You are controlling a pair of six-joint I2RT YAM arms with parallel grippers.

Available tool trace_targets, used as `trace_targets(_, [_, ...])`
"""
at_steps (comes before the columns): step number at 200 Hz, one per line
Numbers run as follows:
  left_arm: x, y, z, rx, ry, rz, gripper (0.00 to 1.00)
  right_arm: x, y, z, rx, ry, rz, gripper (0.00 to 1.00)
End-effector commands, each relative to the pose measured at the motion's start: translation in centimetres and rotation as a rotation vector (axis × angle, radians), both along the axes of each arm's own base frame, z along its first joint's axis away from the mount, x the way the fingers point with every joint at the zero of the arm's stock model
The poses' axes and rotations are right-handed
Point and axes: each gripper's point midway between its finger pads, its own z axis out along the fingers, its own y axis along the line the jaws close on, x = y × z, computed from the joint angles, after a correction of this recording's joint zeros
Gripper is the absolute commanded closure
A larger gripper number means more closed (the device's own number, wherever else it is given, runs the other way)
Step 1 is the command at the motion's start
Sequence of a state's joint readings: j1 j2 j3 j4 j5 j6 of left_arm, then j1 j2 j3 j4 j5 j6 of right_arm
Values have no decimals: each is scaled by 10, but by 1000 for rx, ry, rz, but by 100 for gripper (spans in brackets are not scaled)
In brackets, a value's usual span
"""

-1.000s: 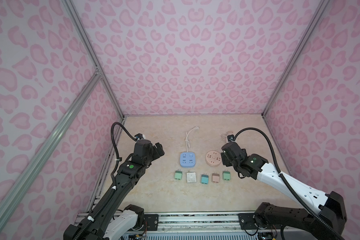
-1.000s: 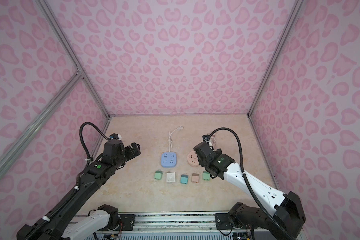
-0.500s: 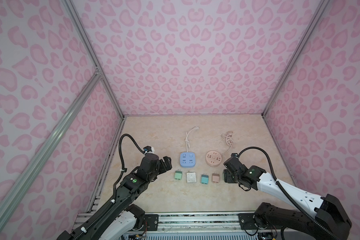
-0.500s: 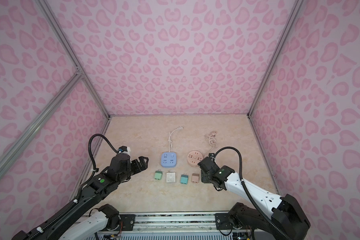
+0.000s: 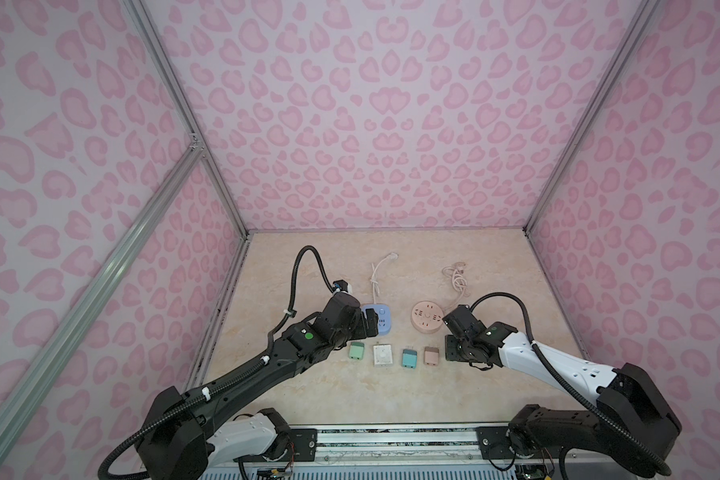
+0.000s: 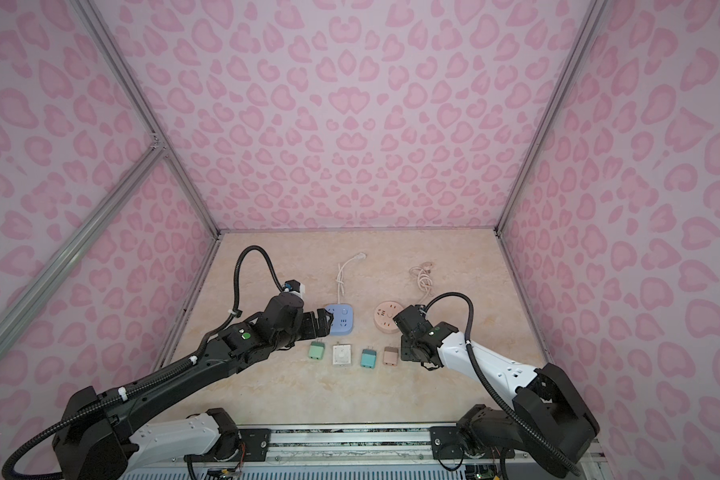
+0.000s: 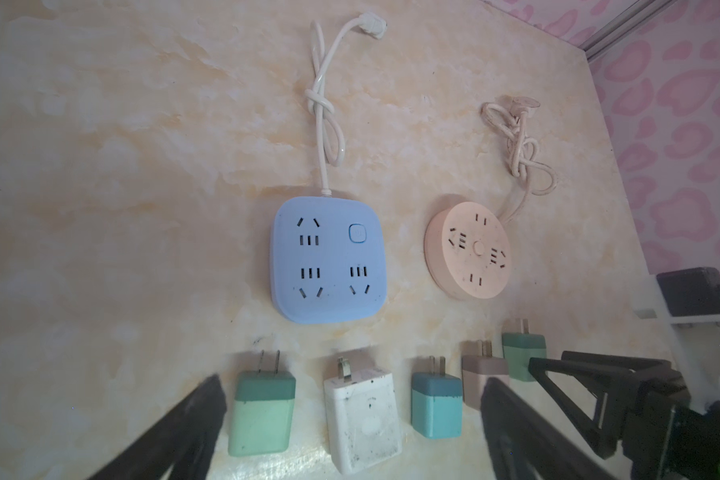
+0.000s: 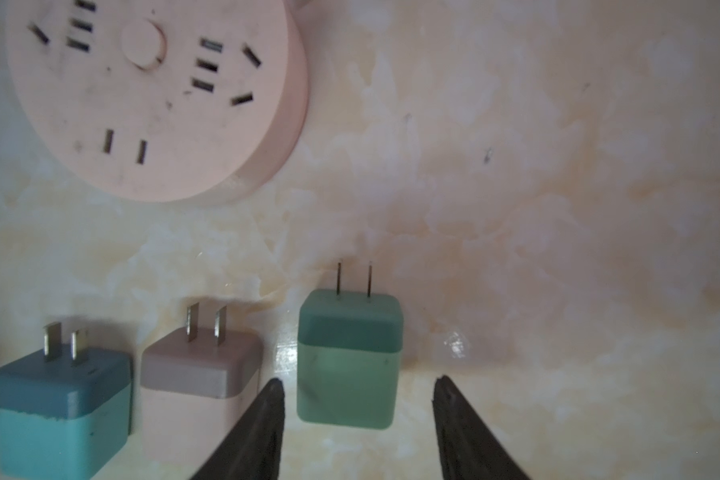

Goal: Insert the plug
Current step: 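Reach the right gripper to the green plug while the left arm moves inward, then close the right gripper on the green plug and lift it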

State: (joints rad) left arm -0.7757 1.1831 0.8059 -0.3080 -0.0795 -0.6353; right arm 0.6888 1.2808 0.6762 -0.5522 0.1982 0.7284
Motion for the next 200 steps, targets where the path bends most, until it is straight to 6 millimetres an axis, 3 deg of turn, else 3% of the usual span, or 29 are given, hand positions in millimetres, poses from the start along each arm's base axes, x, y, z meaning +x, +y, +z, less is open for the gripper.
trace_targets(1, [5, -6, 4, -23, -17, 13, 2, -3, 5, -6, 19, 20, 13, 45])
trace_targets(129, [4, -5, -7, 4, -2, 17, 2, -2, 5, -33, -27, 74, 35, 54])
trace_targets(156, [2, -4, -6, 0, -7, 11, 2, -2, 6, -29, -41, 75, 77, 74])
trace_targets(171, [1, -3, -4, 2, -9, 0, 2, -1, 9, -18, -48, 53, 130, 100])
trace_targets(200, [-7, -9, -2, 17, 19, -65, 3, -8, 32, 27, -24, -18, 350, 100])
